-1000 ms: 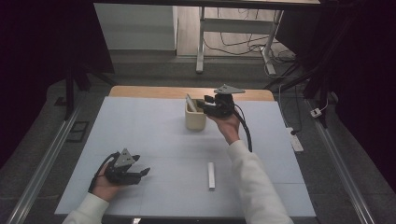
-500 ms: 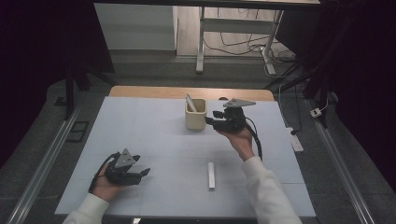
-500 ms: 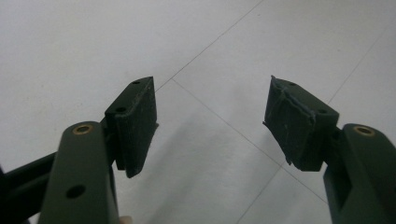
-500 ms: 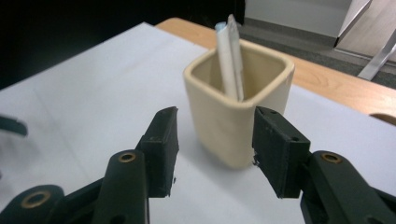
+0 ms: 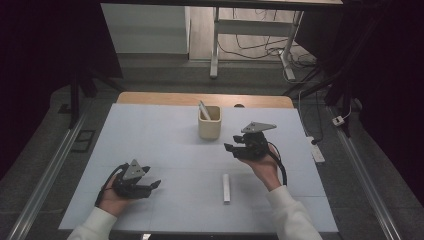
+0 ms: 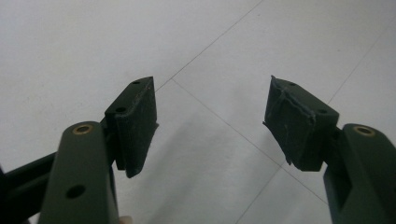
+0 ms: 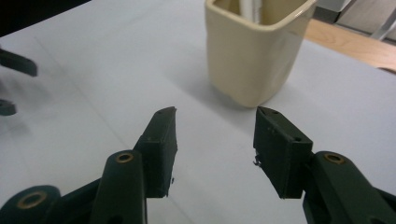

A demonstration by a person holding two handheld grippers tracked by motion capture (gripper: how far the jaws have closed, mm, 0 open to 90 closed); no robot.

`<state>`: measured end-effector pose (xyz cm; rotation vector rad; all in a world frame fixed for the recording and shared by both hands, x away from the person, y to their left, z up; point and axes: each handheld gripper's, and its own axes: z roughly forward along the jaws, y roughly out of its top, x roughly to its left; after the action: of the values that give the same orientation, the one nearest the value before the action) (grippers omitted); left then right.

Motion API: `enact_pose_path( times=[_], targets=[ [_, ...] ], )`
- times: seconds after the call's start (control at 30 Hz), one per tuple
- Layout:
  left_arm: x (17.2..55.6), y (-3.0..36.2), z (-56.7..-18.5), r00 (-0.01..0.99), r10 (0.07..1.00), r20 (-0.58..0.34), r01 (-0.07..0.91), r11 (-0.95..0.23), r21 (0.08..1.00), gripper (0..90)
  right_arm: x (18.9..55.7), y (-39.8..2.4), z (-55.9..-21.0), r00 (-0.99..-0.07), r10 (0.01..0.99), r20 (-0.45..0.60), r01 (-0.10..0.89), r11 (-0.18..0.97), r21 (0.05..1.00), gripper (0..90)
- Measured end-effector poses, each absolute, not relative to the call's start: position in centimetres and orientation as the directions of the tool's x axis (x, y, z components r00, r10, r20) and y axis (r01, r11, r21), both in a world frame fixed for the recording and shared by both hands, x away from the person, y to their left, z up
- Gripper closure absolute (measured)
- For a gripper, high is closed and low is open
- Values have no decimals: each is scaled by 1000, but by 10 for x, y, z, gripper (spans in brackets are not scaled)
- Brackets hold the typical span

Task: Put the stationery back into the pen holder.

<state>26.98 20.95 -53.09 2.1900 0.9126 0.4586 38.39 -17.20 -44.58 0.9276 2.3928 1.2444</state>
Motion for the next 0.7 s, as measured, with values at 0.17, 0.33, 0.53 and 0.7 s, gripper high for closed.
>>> enact_pose_path(
  times=[0.17, 0.33, 0.53, 0.7],
  targets=[
    [270, 210, -531, 687, 725, 49, 473, -498, 727, 343, 371, -171, -452, -769, 638, 51, 412, 432, 803, 473],
    [269, 209, -531, 687, 725, 53, 472, -501, 726, 343, 363, -171, -456, -778, 626, 54, 417, 450, 790, 458],
    [269, 209, -531, 687, 724, 54, 471, -501, 726, 343, 356, -174, -461, -782, 622, 43, 425, 482, 766, 433],
    [269, 209, -531, 688, 723, 53, 470, -501, 727, 343, 352, -173, -464, -781, 622, 49, 443, 497, 746, 406]
  ],
)
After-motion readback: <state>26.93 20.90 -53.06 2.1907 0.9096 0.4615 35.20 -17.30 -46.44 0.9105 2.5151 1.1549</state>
